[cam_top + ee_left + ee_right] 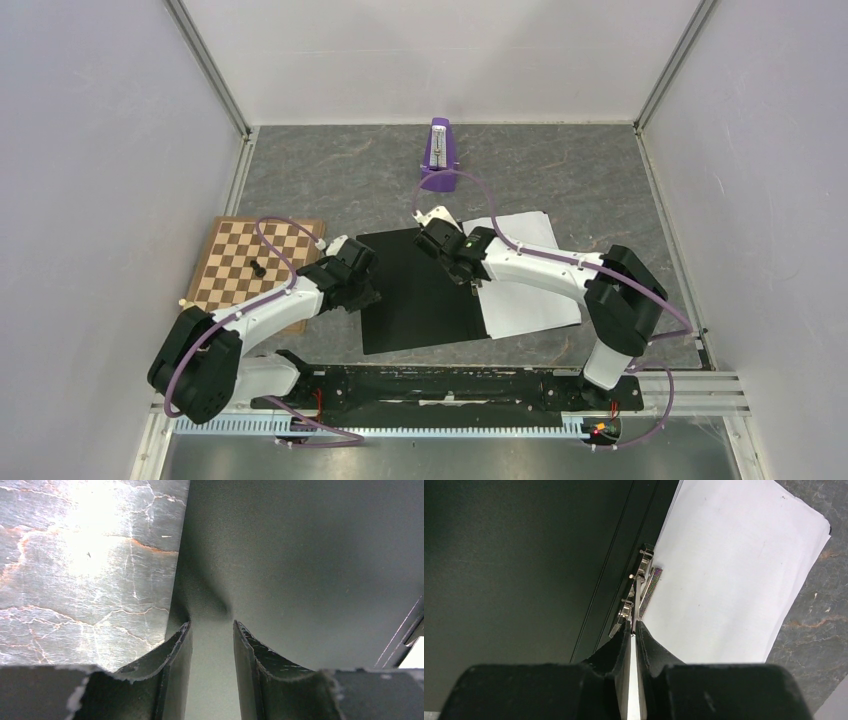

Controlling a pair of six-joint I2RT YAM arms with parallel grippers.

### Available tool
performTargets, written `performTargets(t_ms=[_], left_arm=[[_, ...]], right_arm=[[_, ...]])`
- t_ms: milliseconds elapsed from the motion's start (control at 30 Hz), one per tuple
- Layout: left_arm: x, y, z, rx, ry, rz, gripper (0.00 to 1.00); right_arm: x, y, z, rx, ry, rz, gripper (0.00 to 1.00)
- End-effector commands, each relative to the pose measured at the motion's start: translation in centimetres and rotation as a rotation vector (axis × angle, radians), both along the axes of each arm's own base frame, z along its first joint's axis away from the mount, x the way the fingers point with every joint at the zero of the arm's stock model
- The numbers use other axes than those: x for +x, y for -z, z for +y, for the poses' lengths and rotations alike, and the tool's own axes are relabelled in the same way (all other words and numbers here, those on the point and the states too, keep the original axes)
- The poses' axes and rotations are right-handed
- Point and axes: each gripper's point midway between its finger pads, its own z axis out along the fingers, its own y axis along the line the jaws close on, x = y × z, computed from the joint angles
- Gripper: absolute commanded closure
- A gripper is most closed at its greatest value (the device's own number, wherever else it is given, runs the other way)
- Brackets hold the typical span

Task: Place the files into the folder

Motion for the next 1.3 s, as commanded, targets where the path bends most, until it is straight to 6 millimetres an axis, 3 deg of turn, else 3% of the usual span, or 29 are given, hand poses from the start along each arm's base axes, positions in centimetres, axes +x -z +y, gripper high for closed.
performTargets(t_ms=[0, 200, 567, 1267], left_arm=[[0.8, -0.3, 0.3, 0.022, -0.044, -0.020, 0.57], [0.6, 0.1, 0.5, 0.025, -0.063, -0.008, 0.57], [0.3, 0.2, 1.2, 0.035, -0.101, -0.009, 0.57], [0.3, -0.3, 1.5, 0.035, -0.120, -0.023, 0.57]], right_arm=[[0.0, 0.1, -0.1, 0.012, 0.014, -0.019, 0.91], [-0.7, 0.7, -1.0, 0.017, 0.027, -0.018, 0.94], [-3.4, 4.0, -2.9, 0.053, 0.051, 0.041, 0.97], [-5.6, 8.7, -5.5, 0.102, 0.106, 0.139, 1.00]])
